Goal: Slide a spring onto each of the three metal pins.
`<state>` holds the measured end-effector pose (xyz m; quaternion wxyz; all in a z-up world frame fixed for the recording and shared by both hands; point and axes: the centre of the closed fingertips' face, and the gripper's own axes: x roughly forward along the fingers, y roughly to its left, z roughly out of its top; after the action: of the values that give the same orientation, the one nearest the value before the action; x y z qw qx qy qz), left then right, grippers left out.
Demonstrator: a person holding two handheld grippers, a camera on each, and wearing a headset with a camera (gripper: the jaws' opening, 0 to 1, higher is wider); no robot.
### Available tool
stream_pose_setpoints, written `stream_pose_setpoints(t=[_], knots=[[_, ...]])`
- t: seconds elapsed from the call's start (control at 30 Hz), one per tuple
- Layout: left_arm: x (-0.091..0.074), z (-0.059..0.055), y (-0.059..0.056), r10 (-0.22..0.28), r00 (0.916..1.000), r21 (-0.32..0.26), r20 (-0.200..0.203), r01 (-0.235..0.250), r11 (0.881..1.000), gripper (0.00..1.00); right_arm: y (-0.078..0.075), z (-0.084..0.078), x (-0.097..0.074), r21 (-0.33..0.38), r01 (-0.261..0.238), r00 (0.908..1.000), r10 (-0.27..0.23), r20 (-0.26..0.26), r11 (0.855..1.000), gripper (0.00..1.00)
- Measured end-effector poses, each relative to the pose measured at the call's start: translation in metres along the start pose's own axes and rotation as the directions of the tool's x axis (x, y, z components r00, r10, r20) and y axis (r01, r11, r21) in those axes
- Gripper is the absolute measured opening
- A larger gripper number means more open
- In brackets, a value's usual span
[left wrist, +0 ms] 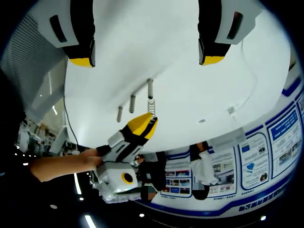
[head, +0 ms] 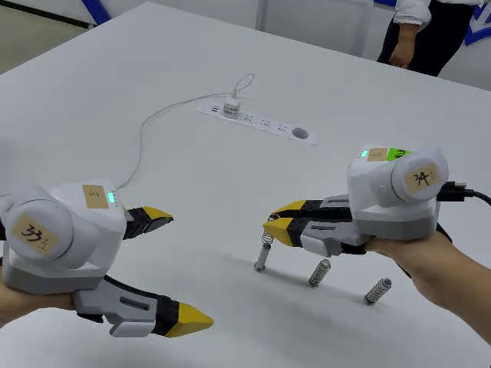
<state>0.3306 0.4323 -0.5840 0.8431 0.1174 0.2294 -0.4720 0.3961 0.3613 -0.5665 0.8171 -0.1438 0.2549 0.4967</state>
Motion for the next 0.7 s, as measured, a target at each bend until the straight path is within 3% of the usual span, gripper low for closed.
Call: stream_pose_setpoints(t=[0.23, 0.7], knots=[[-0.003, -0.001, 0.010, 0.030, 0.9996, -0.022, 0.002, -0.030, 0.999, 0.99, 0.001, -0.006, 0.004, 0.014, -0.002, 0.9997, 0.002, -0.023, 1.000, 0.10], [-0.003, -0.007, 0.010, 0.030, 0.9996, -0.049, -0.001, -0.030, 0.998, 1.00, -0.004, -0.023, 0.014, 0.035, 0.024, 0.9982, -0.022, -0.056, 0.999, 0.11]])
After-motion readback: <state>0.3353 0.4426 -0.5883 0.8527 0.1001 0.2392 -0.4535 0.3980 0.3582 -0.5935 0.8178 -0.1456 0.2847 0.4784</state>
